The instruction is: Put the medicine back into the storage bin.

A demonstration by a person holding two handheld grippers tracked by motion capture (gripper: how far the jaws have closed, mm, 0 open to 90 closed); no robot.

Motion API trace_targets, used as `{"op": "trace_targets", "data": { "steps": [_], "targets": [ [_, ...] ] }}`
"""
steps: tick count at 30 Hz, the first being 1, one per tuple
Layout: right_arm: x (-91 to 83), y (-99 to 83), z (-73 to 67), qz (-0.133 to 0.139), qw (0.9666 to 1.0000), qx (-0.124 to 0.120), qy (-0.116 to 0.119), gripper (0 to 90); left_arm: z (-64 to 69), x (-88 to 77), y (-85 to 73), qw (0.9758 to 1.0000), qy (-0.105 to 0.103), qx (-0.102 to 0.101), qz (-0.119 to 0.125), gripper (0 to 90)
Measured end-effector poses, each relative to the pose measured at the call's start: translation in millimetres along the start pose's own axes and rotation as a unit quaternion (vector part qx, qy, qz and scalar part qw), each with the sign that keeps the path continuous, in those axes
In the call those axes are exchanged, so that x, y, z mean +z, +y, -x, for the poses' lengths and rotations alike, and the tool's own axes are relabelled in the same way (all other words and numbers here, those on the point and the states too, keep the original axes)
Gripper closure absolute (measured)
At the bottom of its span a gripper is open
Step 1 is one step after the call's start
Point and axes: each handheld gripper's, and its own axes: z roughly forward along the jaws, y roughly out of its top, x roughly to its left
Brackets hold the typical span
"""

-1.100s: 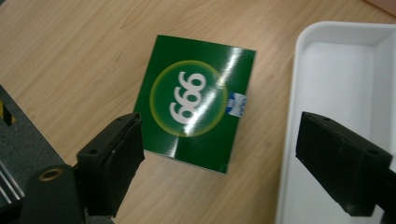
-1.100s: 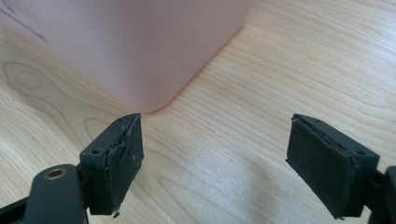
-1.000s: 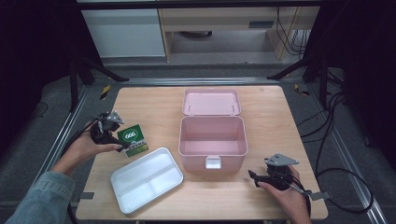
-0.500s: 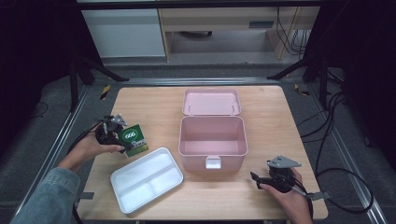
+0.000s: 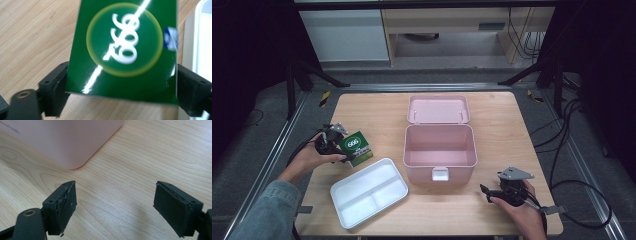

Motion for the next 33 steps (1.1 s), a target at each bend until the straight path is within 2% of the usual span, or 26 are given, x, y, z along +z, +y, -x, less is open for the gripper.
{"op": "trace_targets", "data": {
  "steps": [8,10,16,19,24,27,31,33],
  "targets": [
    [0.3,0.1,-0.6,-0.001,1.0000,-0.002,0.001,18.6,1.0,0.6,1.3,0.9999,0.001,-0.011,-0.003,12.9],
    [0.3,0.1,-0.6,-0.002,1.0000,-0.002,0.001,18.5,1.2,0.3,2.6,0.9999,0.002,-0.014,0.003,12.5],
    [1.0,0.0,-0.8,-0.003,1.0000,-0.003,0.002,18.4,0.8,5.0,7.0,0.9999,0.001,-0.013,0.008,11.0],
    [0.8,0.0,-1.0,-0.004,1.0000,-0.003,0.003,18.4,1.1,7.3,8.2,1.0000,0.001,-0.005,0.005,13.0],
    [0.7,-0.1,-0.5,-0.002,1.0000,-0.003,0.002,18.4,0.9,6.0,8.5,0.9999,0.001,-0.011,0.002,15.2],
    [0.6,0.1,-0.8,-0.002,1.0000,-0.003,0.003,18.5,-1.1,4.1,8.7,0.9996,-0.008,-0.024,0.009,15.8],
    [0.8,0.2,-0.7,-0.002,1.0000,-0.003,0.002,18.5,-1.3,-2.2,11.4,0.9996,-0.003,-0.022,0.018,16.0],
    [0.8,0.3,-0.9,-0.002,1.0000,-0.003,0.003,18.5,-0.4,-8.9,15.9,0.9997,-0.001,-0.012,0.021,16.0]
  ]
}}
